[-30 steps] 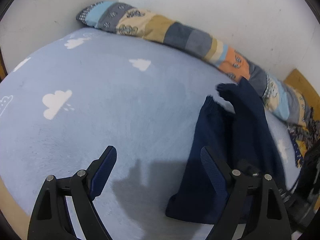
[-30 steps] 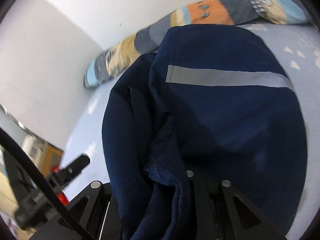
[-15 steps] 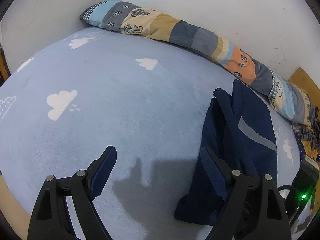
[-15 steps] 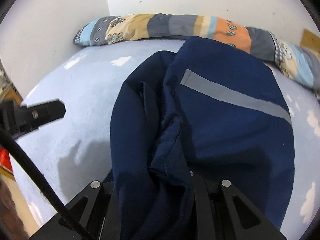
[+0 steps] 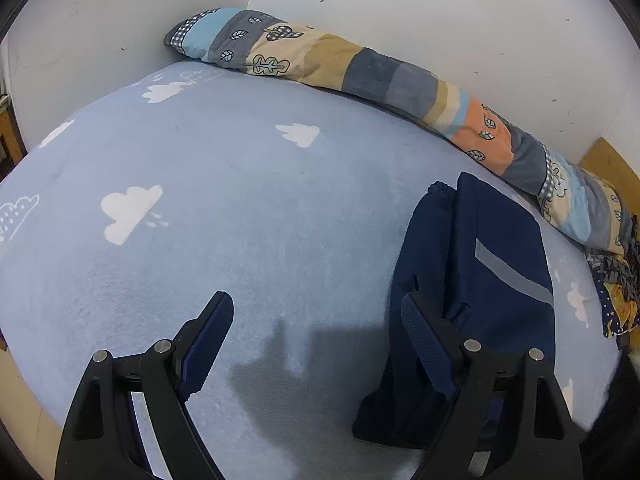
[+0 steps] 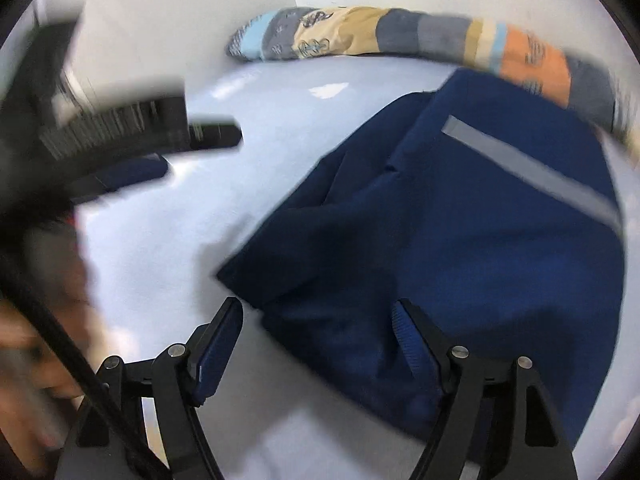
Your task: Fold large clothes
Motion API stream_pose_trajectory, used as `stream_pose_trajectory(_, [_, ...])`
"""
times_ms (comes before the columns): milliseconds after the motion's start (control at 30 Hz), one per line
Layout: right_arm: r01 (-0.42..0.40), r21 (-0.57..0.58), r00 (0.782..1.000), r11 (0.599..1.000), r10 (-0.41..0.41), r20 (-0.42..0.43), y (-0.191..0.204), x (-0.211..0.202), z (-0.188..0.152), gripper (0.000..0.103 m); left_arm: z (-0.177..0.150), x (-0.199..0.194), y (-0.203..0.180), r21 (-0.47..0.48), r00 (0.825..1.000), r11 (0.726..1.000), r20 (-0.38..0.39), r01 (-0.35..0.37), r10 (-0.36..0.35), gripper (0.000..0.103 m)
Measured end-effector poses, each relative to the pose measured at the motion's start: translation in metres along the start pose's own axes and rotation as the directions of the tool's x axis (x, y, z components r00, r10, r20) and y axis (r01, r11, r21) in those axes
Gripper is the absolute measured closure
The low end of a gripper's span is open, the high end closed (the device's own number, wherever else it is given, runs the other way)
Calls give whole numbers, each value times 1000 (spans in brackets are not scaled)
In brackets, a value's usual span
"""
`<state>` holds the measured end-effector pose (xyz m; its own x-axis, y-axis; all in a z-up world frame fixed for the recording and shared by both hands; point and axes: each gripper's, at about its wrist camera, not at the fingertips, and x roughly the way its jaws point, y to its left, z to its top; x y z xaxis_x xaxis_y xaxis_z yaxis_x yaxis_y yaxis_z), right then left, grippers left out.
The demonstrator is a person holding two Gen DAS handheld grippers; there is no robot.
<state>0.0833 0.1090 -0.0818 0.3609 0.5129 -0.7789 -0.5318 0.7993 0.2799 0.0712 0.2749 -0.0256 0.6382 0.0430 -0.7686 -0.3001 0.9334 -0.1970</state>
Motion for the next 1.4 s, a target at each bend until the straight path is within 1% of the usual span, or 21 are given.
stream_pose_trajectory(33, [-27, 37, 999, 999, 26, 24, -10, -14, 1, 23, 0, 0, -1, 1, 1000, 1000, 0, 1, -1, 18])
stream_pose_trajectory(67, [-28, 66, 998, 997, 24, 53, -20, -27, 2, 23, 0, 0, -2, 2, 1000, 1000, 0, 3, -3, 18])
stream_pose_trajectory(167, [11, 149, 991, 989, -31, 130, -59, -61, 4, 23, -1, 3, -9, 12, 1000, 1000, -6, 12, -11, 18])
stream_pose_trajectory(200, [26, 171, 990, 985, -49, 133, -69, -68, 4, 26, -2, 4, -12, 18, 1000, 1000, -12, 17, -16, 18])
stream_pose_trajectory(300, [101, 258, 986, 961, -131, 103, -104, -84, -5, 29, -6, 13, -24, 39, 996, 997, -60, 70, -67, 18])
stream_pose_trajectory(400, [114, 348, 988, 931, -142, 57, -141, -87, -12, 29, -14, 20, -34, 56, 985, 990, -121, 130, -122, 18])
stream_pose_trajectory(533, [147, 370, 988, 917, -155, -8, -162, -89, -29, 29, -26, 30, -53, 137, 974, 977, -178, 163, -137, 20])
stream_pose_trajectory(600, [153, 380, 988, 912, -152, -30, -167, -88, -34, 29, -32, 34, -60, 155, 965, 969, -210, 191, -156, 44])
stream_pose_trajectory(633, [150, 382, 989, 912, -145, -41, -168, -88, -37, 29, -36, 38, -67, 167, 957, 965, -242, 204, -160, 63])
stream_pose_trajectory(700, [139, 389, 990, 911, -127, -58, -173, -82, -40, 29, -42, 42, -77, 218, 961, 960, -250, 177, -120, 66])
stream_pose_trajectory(767, [134, 360, 991, 923, -115, -75, -165, -78, -44, 29, -45, 43, -82, 240, 962, 956, -249, 170, -108, 70])
stream_pose_trajectory(800, [147, 320, 989, 936, -128, -78, -157, -79, -44, 29, -45, 42, -82, 234, 962, 956, -250, 175, -115, 70])
stream_pose_trajectory(833, [166, 262, 986, 951, -151, -76, -148, -80, -44, 29, -44, 41, -82, 229, 961, 957, -248, 179, -121, 71])
stream_pose_trajectory(900, [233, 91, 972, 968, -228, -58, -122, -84, -48, 27, -44, 42, -80, 221, 960, 957, -250, 186, -129, 71])
stream_pose_trajectory(967, [297, -59, 954, 953, -299, -26, -100, -85, -61, 26, -44, 43, -79, 218, 959, 958, -253, 184, -127, 71])
stream_pose_trajectory(1000, [309, -105, 950, 945, -311, -9, -94, -83, -68, 26, -44, 43, -79, 216, 959, 959, -254, 183, -126, 71])
stream_pose_trajectory(1067, [354, -169, 935, 920, -353, 35, -86, -80, -82, 26, -43, 42, -81, 222, 960, 959, -251, 178, -121, 71])
stream_pose_trajectory(1167, [435, -253, 899, 864, -431, 73, -82, -69, -96, 26, -42, 41, -81, 220, 962, 960, -247, 174, -118, 71])
stream_pose_trajectory(1267, [456, -253, 889, 853, -449, 86, -84, -60, -92, 27, -42, 41, -82, 223, 963, 960, -245, 170, -114, 71])
stream_pose_trajectory(1333, [432, -258, 900, 864, -429, 73, -82, -55, -88, 29, -42, 42, -81, 217, 961, 960, -247, 176, -120, 71])
stream_pose_trajectory(1400, [436, -291, 898, 852, -435, 71, -73, -51, -89, 30, -42, 43, -80, 209, 959, 961, -251, 183, -128, 71])
